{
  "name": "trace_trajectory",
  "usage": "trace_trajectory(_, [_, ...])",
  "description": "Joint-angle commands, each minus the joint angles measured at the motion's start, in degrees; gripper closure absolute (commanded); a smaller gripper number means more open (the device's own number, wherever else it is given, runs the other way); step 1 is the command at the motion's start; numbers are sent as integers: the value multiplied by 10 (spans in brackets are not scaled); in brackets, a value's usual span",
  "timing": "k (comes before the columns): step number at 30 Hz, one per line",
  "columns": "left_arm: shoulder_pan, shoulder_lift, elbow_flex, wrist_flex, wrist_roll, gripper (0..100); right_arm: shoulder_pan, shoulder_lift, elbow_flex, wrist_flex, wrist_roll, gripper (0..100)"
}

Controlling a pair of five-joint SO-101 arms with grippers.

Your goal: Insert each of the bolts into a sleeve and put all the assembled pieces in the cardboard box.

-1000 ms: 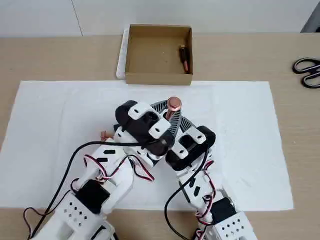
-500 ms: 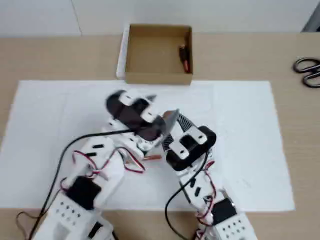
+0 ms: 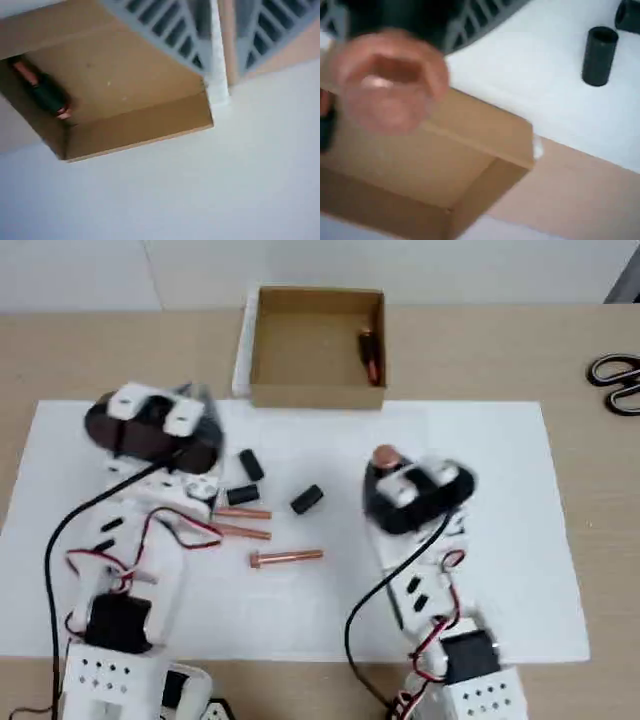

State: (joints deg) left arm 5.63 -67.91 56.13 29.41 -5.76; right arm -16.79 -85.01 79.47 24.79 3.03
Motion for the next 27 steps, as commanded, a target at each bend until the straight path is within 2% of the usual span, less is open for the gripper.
trace_trajectory(1, [-20,-52,56,-1,43,979,36,116,-144,30,-14,995])
trace_trajectory(6, [-74,-138,142,-7,62,979,56,366,-304,-29,-13,995])
trace_trajectory(9, [-105,-204,186,-45,63,979,51,517,-406,-66,-13,995])
trace_trajectory(16, [-116,-361,277,-47,63,979,24,843,-662,-122,-12,995])
trace_trajectory(20, [-116,-359,278,-33,63,979,23,1017,-831,-122,-11,995])
trace_trajectory(27, [-116,-359,279,-36,63,979,27,1278,-1148,-120,48,995])
